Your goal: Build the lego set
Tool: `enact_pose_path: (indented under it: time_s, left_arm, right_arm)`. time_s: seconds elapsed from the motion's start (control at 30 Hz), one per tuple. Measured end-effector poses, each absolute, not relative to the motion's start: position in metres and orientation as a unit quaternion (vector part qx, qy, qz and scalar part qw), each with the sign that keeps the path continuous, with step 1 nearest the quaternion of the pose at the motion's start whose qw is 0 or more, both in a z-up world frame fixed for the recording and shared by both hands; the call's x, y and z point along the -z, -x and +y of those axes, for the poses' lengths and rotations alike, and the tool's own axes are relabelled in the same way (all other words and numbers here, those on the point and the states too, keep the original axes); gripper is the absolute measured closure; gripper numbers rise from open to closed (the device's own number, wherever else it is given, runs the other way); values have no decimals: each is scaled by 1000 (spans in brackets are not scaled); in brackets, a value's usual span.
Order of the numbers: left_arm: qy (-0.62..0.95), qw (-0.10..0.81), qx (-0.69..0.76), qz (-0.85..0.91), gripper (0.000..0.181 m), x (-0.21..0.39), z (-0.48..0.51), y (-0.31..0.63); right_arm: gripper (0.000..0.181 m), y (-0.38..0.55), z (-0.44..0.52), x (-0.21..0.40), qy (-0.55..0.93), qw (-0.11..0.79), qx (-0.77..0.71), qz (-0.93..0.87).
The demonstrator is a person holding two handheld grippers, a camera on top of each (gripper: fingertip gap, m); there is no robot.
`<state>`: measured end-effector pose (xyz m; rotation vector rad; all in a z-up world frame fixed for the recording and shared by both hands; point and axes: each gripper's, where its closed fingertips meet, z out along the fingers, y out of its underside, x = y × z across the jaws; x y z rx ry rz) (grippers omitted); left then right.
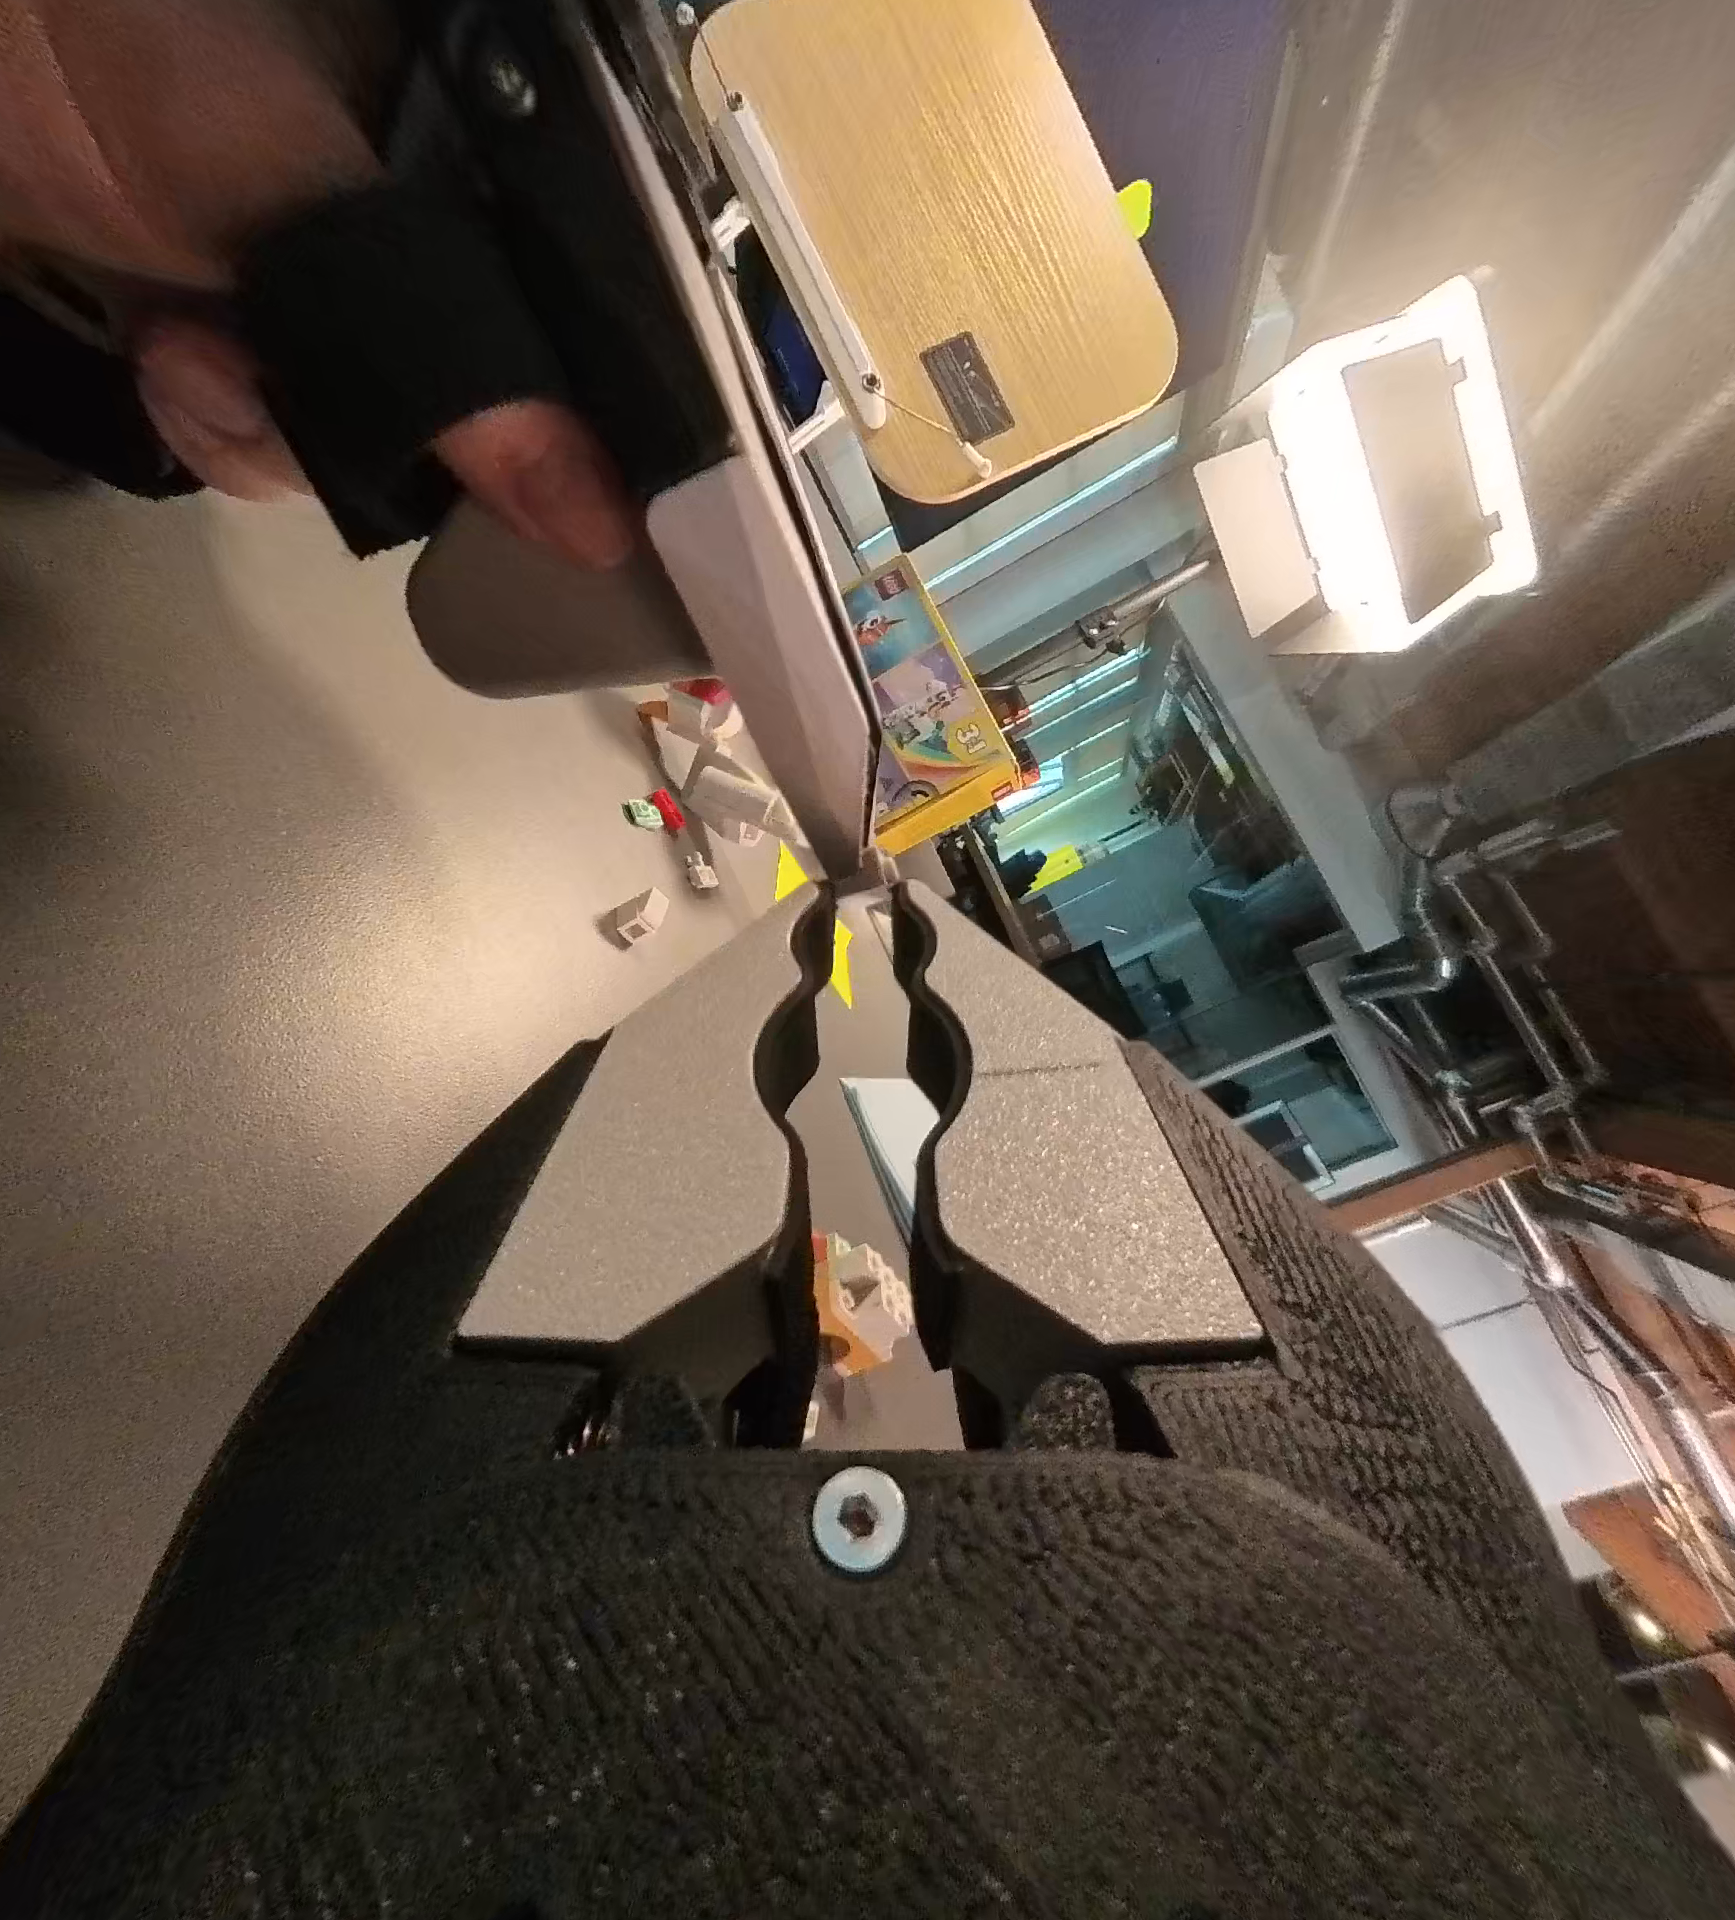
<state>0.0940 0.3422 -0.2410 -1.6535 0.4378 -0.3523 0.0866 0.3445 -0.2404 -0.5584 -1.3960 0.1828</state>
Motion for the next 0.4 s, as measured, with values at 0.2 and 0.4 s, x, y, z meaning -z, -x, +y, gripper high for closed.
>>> enact_pose_path:
  time_s: [0.2,0.4]
  left_arm:
    - [720,641,175,203,164,240,339,-98]
    - [707,621,262,213,171,237,331,-105]
  right_arm:
    - [173,-87,335,240,213,736,-67,-639]
    - [168,-90,327,238,210,730,-120,-639]
